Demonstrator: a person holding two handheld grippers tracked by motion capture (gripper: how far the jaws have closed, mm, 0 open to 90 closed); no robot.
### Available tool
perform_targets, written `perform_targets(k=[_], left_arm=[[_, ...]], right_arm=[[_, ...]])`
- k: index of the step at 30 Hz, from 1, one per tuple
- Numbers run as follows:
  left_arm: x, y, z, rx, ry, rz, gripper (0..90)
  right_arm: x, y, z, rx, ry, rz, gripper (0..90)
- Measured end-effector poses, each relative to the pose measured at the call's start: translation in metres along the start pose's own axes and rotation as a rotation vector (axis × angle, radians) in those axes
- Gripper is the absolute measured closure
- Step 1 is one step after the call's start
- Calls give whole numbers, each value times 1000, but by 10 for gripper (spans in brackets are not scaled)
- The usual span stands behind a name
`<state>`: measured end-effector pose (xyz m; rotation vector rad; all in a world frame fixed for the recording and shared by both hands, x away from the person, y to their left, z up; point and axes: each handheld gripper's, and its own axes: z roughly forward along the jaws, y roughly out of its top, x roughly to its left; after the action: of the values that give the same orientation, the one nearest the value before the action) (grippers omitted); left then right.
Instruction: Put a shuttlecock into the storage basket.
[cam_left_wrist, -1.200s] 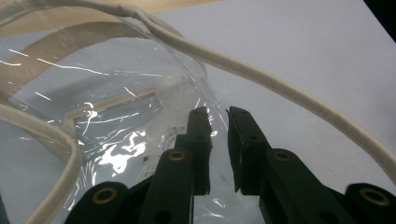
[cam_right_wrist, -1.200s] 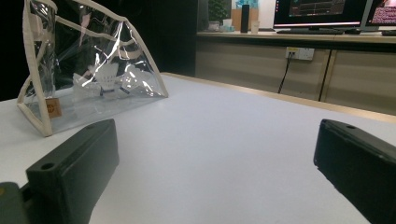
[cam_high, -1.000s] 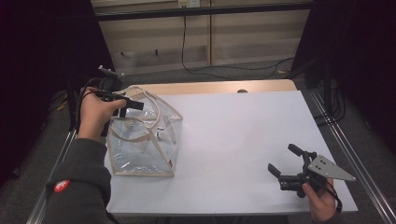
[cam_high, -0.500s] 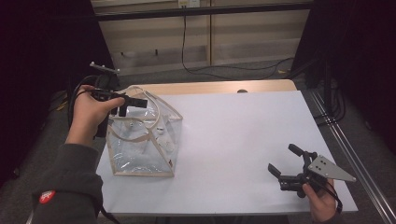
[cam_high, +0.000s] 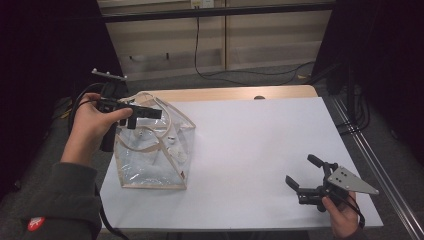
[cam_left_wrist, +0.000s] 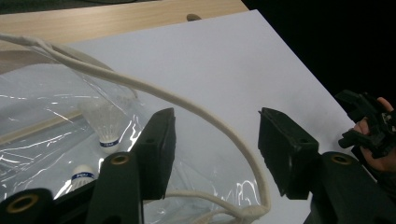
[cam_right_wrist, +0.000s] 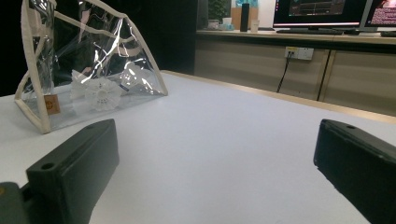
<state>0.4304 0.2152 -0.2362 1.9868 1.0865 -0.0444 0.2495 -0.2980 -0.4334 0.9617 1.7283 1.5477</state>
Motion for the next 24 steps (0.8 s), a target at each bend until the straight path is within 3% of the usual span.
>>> perform_targets(k=[12, 24], left_arm=[[-8, -6, -1, -32, -53, 17, 298], [-15, -13, 0, -21, -94, 56, 220]], right_arm=[[3, 1, 3, -4, 12, -2, 0], [2, 1, 3, -5, 15, 3, 0]])
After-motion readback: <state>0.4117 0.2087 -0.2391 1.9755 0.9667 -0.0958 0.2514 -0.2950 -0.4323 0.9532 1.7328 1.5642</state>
